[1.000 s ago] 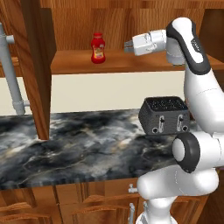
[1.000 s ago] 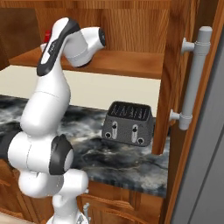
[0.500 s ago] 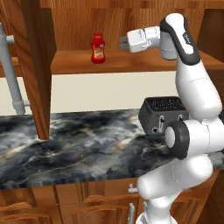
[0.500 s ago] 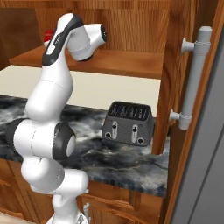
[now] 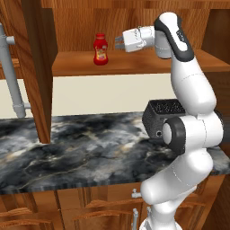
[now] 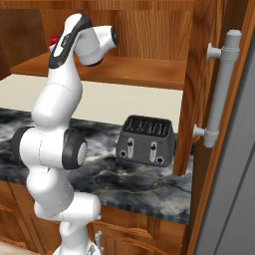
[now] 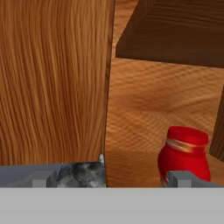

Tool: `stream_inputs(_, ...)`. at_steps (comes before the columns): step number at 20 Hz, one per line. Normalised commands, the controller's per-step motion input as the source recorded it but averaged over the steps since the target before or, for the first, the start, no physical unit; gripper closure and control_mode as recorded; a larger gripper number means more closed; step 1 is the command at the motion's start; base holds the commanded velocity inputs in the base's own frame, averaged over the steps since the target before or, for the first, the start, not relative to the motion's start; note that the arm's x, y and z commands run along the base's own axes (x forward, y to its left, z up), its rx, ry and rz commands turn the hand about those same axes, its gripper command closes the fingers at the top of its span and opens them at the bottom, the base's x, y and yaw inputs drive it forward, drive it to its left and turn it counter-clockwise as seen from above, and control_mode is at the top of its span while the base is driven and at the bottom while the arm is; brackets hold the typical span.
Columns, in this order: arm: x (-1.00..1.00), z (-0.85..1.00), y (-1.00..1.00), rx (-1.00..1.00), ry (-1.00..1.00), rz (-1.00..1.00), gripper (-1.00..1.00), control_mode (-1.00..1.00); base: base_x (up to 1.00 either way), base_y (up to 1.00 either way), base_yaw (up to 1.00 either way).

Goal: Take 2 condiments from the cabinet and move them on the counter near the stove.Make sure the condiments are lined up with each other, next to each other.

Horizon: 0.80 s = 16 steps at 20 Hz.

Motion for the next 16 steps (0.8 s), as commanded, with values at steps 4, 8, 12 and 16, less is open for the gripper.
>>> stream_inputs(4, 0.3, 0.0, 0.05, 0.0, 0.0, 0.01, -1.0, -1.0, 0.0, 0.0, 0.0)
stream_inputs(8, 0.25, 0.0, 0.0, 0.0, 0.0, 0.02, -1.0, -1.0, 0.0, 0.0, 0.0)
stream_inputs(12, 0.27, 0.0, 0.0, 0.0, 0.0, 0.03, -1.0, -1.0, 0.0, 0.0, 0.0)
stream_inputs(16, 0.23, 0.0, 0.0, 0.0, 0.0, 0.04, -1.0, -1.0, 0.0, 0.0, 0.0)
